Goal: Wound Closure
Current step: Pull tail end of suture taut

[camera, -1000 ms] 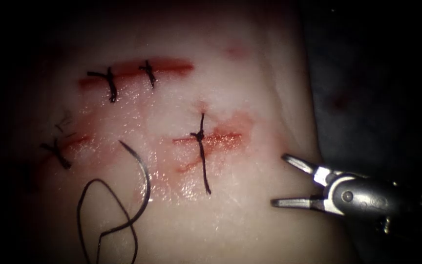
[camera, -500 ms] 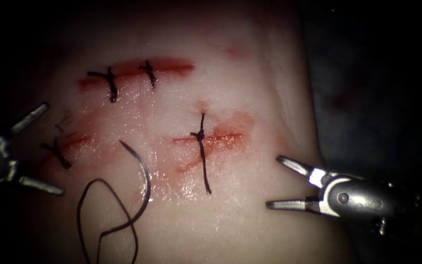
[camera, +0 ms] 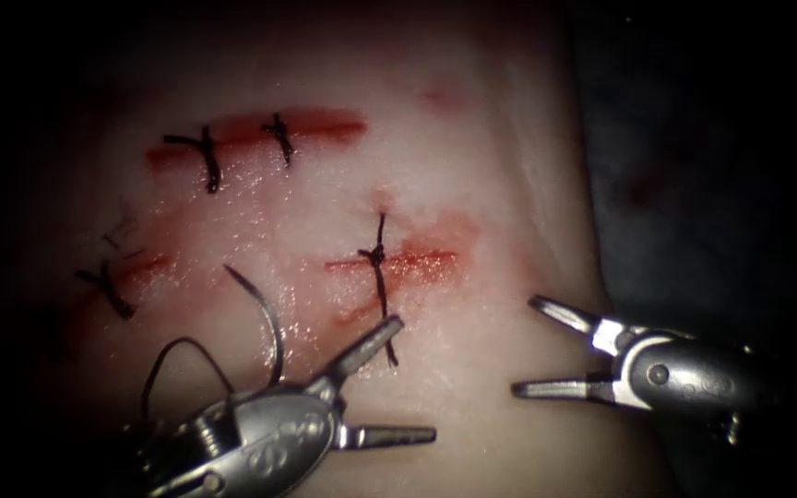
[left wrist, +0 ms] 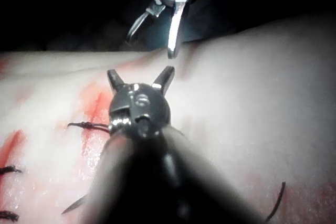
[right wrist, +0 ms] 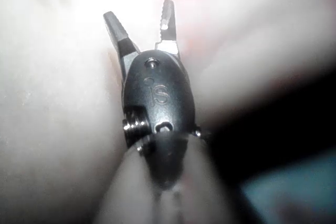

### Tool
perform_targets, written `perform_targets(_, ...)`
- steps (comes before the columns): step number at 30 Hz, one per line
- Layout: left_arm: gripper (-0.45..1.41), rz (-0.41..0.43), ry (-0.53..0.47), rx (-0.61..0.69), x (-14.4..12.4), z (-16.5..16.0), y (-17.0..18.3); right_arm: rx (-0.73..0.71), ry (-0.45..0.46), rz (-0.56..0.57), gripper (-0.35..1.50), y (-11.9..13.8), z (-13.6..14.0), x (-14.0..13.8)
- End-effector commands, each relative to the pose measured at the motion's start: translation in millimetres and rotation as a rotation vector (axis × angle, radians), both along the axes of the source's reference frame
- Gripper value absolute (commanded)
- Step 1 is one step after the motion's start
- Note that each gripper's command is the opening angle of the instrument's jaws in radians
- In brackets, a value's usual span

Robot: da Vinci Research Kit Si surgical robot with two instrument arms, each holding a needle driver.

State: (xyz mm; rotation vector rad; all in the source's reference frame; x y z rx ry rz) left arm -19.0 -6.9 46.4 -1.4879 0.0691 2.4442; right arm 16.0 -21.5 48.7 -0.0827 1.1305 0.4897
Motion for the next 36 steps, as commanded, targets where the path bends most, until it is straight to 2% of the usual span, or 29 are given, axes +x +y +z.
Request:
perform_targets(1, 0.21, 0.055, 0.002, -0.036, -0.5, 1.2, 0.2, 0.000, 0.003, -0.002, 1.31, -0.2, 0.6, 0.5)
perform_targets(5, 0.11, 0.186, 0.025, -0.134, -0.7, 3.7, -0.2, 0.000, 0.002, -0.002, 1.31, -0.1, 0.6, 0.5)
perform_targets(8, 0.04, 0.232, 0.036, -0.183, -0.7, 5.1, -0.3, 0.000, 0.001, 0.000, 1.30, 0.0, 0.7, 0.6)
perform_targets(10, 0.02, 0.250, 0.116, -0.222, -0.3, 6.4, 0.1, 0.000, 0.001, 0.000, 1.30, 0.0, 0.7, 0.7)
perform_targets(16, 0.04, 0.270, 0.214, -0.284, 0.2, 8.2, 0.9, 0.000, 0.001, 0.000, 1.30, 0.1, 0.7, 0.6)
perform_targets(20, 0.12, 0.297, 0.289, -0.307, 0.3, 9.0, 0.7, 0.000, 0.001, 0.000, 1.30, 0.1, 0.8, 0.6)
perform_targets(30, 0.21, 0.346, 0.354, -0.315, 0.4, 10.1, -0.1, -0.002, 0.002, 0.004, 1.30, 0.0, 0.8, 0.9)
perform_targets(33, 0.09, 0.348, 0.358, -0.317, 0.4, 10.1, 0.0, -0.002, 0.002, 0.005, 1.30, 0.0, 0.9, 1.0)
perform_targets(34, -0.06, 0.350, 0.360, -0.321, 0.4, 10.2, 0.1, -0.003, 0.002, 0.005, 1.30, -0.1, 0.9, 1.0)
perform_targets(35, -0.06, 0.350, 0.360, -0.321, 0.4, 10.2, 0.1, -0.003, 0.002, 0.005, 1.30, -0.1, 0.9, 1.0)
perform_targets(36, -0.23, 0.352, 0.363, -0.324, 0.4, 10.3, 0.3, -0.003, 0.002, 0.005, 1.30, -0.1, 0.9, 1.1)
